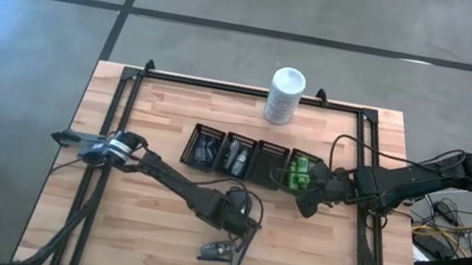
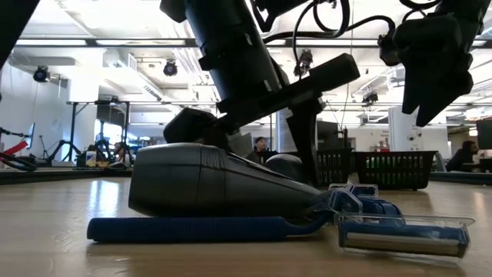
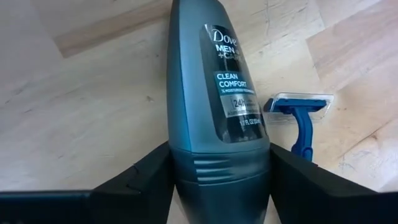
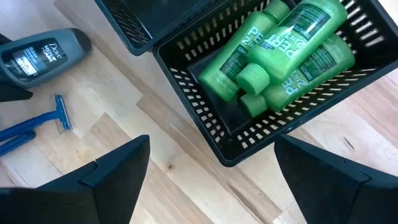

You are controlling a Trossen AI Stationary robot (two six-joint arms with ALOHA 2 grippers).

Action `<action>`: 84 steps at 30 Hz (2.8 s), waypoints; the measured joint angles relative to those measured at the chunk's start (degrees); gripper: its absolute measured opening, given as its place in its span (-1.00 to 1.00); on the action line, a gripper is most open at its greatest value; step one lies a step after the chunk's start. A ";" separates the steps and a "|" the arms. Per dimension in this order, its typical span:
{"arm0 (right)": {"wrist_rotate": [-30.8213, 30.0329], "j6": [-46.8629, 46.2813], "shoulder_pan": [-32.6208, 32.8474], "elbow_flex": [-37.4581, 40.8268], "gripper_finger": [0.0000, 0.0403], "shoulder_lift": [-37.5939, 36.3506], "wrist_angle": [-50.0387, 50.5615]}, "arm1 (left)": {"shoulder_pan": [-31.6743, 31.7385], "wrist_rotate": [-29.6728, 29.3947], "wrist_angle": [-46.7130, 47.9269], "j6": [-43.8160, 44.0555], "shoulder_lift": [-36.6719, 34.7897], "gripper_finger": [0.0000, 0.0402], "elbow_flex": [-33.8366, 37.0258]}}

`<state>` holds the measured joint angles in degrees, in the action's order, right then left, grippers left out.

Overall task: Pick & Place Travel size toiletries
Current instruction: Put the gray deodorant into the middle left black bin

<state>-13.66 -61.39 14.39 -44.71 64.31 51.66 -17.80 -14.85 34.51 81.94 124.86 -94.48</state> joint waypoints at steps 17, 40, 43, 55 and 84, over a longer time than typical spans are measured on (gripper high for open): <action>-1.47 0.96 0.00 0.00 0.50 -0.09 -0.28 | 1.73 -8.81 8.44 -0.03 -12.92 0.05 -0.87; -0.86 -2.22 0.74 0.00 0.78 -0.09 -0.46 | 21.04 5.74 12.36 -17.85 -12.55 0.05 2.13; -1.19 -2.09 0.75 0.00 0.77 -0.09 -0.47 | 20.77 5.98 11.86 -17.42 -12.59 0.05 2.63; -1.47 -1.46 0.74 0.00 0.63 -0.07 -0.52 | 20.68 4.29 10.09 -18.10 -12.61 0.69 3.10; -1.91 -0.92 0.72 0.00 0.81 -0.06 -0.92 | -13.36 7.21 10.15 -39.19 -10.00 0.66 2.61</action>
<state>-15.57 -62.31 15.11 -44.71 64.25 50.73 -31.16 -7.65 44.66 42.76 114.86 -91.87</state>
